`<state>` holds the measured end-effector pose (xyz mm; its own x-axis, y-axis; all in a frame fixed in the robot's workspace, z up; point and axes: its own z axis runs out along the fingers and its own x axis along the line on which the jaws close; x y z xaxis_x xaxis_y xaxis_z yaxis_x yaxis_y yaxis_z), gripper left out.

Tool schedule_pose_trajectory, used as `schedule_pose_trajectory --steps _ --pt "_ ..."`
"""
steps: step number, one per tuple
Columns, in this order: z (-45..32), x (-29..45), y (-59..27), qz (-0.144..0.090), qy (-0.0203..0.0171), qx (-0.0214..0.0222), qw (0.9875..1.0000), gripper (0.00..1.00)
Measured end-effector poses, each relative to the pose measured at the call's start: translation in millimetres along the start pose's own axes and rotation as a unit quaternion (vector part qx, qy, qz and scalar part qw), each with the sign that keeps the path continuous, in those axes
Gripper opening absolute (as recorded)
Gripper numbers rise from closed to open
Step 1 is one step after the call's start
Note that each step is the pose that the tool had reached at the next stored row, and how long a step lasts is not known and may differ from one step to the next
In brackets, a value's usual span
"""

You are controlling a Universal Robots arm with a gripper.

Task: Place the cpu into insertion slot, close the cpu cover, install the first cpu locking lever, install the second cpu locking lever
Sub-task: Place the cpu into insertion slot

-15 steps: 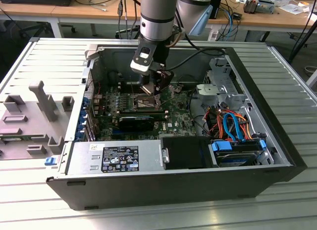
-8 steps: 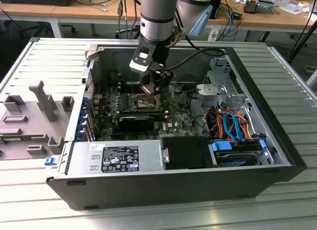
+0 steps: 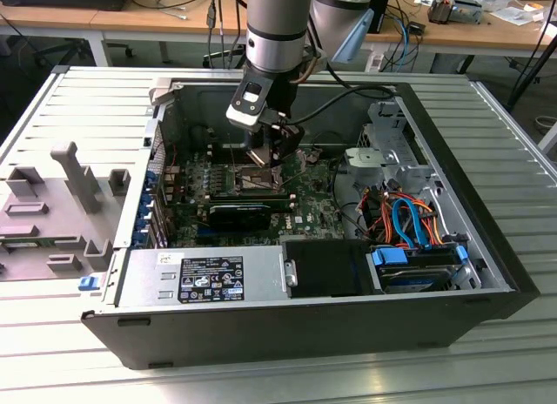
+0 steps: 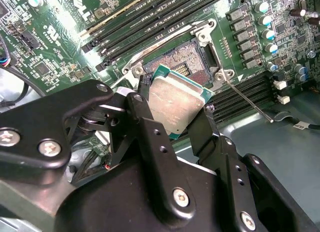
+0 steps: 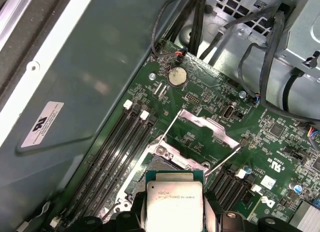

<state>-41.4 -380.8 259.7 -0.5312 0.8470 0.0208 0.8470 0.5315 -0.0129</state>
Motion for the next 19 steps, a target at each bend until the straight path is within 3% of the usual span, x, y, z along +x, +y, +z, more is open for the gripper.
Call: schedule_pose_trajectory --steps 19 --pt "0.6 0.0 0.0 0.026 0.0003 -0.0005 0.9997 0.55"
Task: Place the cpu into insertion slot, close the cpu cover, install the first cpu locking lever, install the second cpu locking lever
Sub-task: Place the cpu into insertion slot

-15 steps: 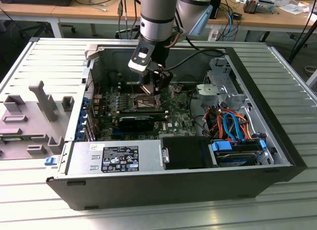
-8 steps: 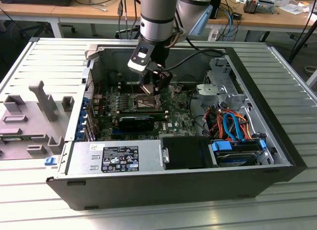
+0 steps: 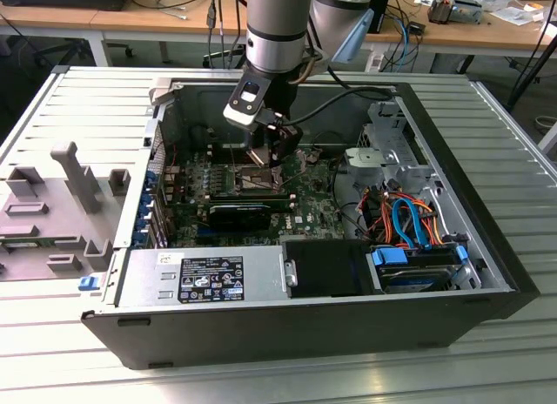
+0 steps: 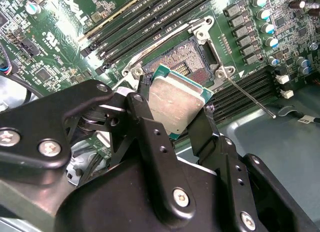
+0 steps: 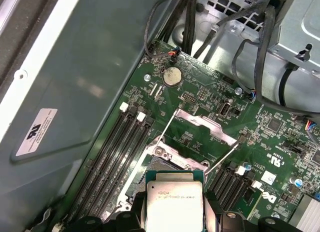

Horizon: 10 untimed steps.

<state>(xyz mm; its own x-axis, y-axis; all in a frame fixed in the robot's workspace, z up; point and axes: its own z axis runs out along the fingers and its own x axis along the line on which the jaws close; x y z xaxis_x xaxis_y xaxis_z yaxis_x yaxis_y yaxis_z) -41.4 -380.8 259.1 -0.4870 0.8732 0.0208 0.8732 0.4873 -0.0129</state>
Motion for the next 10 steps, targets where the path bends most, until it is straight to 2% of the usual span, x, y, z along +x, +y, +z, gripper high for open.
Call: schedule_pose_trajectory --steps 10 --pt "0.3 0.0 0.0 0.014 0.0002 -0.0003 0.9999 0.55"
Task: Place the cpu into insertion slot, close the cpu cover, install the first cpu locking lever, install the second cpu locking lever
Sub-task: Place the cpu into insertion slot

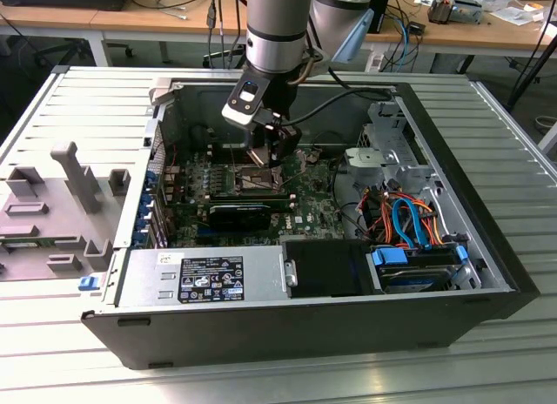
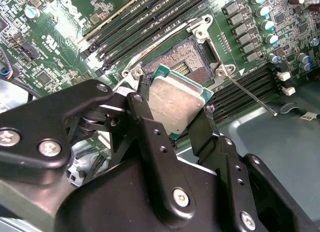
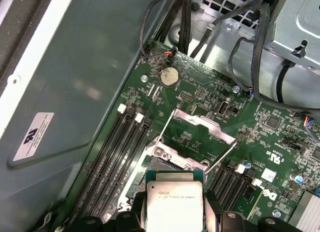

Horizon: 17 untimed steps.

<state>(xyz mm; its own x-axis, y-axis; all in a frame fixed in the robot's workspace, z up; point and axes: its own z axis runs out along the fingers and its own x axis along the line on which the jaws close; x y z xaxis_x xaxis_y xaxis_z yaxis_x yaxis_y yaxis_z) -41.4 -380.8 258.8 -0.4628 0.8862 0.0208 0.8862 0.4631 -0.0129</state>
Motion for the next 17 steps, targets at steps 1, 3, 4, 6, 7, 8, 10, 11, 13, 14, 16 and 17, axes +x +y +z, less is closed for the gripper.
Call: schedule_pose_trajectory --steps 1,3,4,6,7,8,10,11,13,14,16,17 --pt "0.0 0.0 0.0 0.001 0.0 0.0 1.0 0.55" --pt "0.1 0.0 0.0 0.005 0.0 -0.0001 1.0 0.55" --pt "0.1 0.0 0.0 0.006 -0.0001 0.0 1.0 0.55" --pt "0.3 0.0 0.0 0.011 -0.0002 0.0 0.9999 0.55" --pt "0.3 0.0 0.0 0.012 -0.0002 -0.0001 0.9999 0.55" --pt "0.4 0.0 0.0 0.014 -0.0002 -0.0001 0.9999 0.55" --pt "0.5 0.0 -0.1 0.016 -0.0002 -0.0001 0.9999 0.55" --pt "0.5 0.0 -0.1 0.017 -0.0003 -0.0001 0.9999 0.55" --pt "0.6 0.0 0.0 0.018 -0.0003 -0.0001 0.9998 0.55" --pt "0.6 0.0 0.0 0.019 -0.0003 -0.0001 0.9998 0.55" --pt "0.7 0.0 0.0 0.021 -0.0004 -0.0001 0.9998 0.55" --pt "0.8 0.0 0.0 0.023 -0.0005 -0.0001 0.9997 0.55"
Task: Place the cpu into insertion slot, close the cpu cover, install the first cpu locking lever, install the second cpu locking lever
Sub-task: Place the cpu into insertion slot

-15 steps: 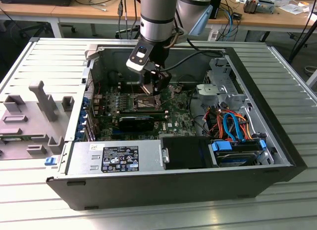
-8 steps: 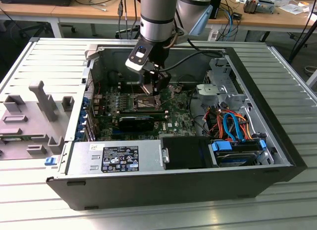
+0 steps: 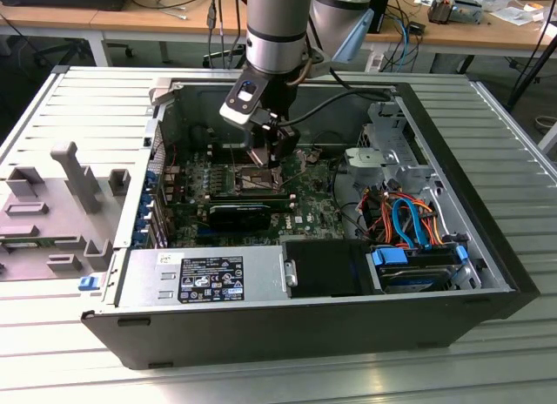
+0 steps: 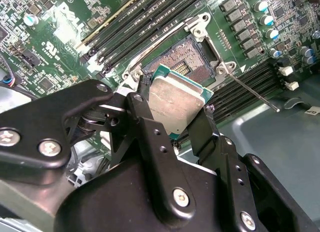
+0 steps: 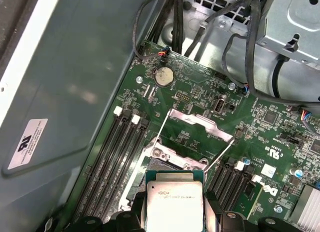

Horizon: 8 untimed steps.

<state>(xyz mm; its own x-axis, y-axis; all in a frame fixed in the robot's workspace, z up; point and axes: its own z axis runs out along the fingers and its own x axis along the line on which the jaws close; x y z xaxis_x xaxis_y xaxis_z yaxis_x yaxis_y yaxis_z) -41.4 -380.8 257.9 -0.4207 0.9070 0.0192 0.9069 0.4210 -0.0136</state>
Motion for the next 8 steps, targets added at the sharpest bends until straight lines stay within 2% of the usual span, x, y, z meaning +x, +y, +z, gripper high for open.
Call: schedule_pose_trajectory --steps 8 --pt "0.4 0.0 0.0 0.011 -0.0001 -0.0001 0.9999 0.55"
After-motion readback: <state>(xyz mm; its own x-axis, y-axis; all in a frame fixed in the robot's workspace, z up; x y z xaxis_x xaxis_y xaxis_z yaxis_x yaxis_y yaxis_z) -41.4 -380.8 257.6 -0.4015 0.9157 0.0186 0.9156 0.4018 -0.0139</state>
